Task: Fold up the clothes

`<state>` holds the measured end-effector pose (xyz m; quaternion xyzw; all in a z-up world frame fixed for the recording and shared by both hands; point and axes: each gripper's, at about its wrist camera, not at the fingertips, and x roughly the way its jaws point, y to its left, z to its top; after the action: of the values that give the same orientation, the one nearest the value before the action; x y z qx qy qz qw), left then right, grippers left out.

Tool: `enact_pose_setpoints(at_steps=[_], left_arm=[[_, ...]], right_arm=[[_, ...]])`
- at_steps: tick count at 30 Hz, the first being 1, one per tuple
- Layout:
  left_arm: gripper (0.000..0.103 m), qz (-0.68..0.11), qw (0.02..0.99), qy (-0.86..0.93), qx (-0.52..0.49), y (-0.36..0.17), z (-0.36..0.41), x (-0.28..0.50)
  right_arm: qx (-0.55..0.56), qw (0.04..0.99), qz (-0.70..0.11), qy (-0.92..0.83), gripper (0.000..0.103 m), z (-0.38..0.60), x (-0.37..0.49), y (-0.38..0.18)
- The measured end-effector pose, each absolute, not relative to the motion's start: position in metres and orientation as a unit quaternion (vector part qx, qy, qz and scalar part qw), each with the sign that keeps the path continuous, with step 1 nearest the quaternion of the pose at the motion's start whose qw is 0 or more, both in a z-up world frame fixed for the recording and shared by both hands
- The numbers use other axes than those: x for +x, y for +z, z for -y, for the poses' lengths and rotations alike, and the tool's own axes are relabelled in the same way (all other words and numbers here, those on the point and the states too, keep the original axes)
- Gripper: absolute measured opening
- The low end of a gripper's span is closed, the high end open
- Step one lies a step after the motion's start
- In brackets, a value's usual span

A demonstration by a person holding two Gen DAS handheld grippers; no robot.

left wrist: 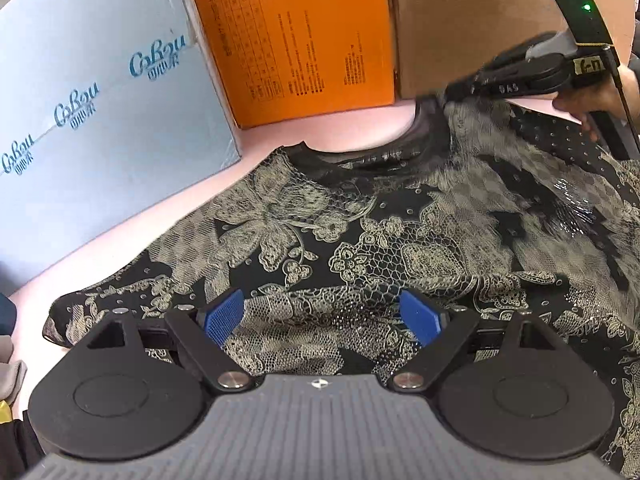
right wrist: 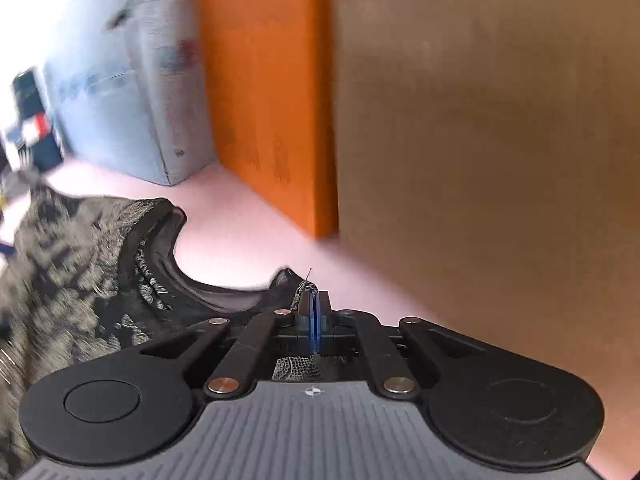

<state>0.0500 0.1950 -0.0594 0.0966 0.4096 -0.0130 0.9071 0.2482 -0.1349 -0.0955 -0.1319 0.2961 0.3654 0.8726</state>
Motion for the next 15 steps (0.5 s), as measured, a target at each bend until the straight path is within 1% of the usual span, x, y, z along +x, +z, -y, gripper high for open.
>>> enact_pose_setpoints(at_steps=[2, 3, 5, 8, 12, 13, 15], left_arm=[[0.084, -0.408, 0.908, -0.014, 0.091, -0.059, -0.194, 0.051], [0.084, -0.409, 0.908, -0.014, 0.095, -0.060, -0.193, 0.051], [0.084, -0.410, 0.906, -0.013, 0.102, -0.062, -0.191, 0.052], [0.084, -0.412, 0.905, -0.014, 0.106, -0.064, -0.189, 0.051], [0.084, -0.419, 0.902, -0.008, 0.107, -0.067, -0.190, 0.047], [0.084, -0.420, 0.901, -0.004, 0.108, -0.067, -0.190, 0.046], [0.084, -0.421, 0.900, 0.006, 0.110, -0.067, -0.192, 0.041]], right_arm=[[-0.172, 0.895, -0.258, 0.320, 0.001, 0.137, 0.243, -0.088], [-0.179, 0.901, -0.257, 0.301, 0.001, 0.140, 0.245, -0.089], [-0.187, 0.904, -0.265, 0.278, 0.001, 0.145, 0.249, -0.094], [-0.231, 0.895, -0.285, 0.254, 0.001, 0.145, 0.249, -0.107], [-0.224, 0.900, -0.291, 0.234, 0.002, 0.151, 0.249, -0.115], [-0.228, 0.901, -0.288, 0.233, 0.004, 0.152, 0.246, -0.115], [-0.220, 0.904, -0.285, 0.228, 0.015, 0.157, 0.240, -0.109]])
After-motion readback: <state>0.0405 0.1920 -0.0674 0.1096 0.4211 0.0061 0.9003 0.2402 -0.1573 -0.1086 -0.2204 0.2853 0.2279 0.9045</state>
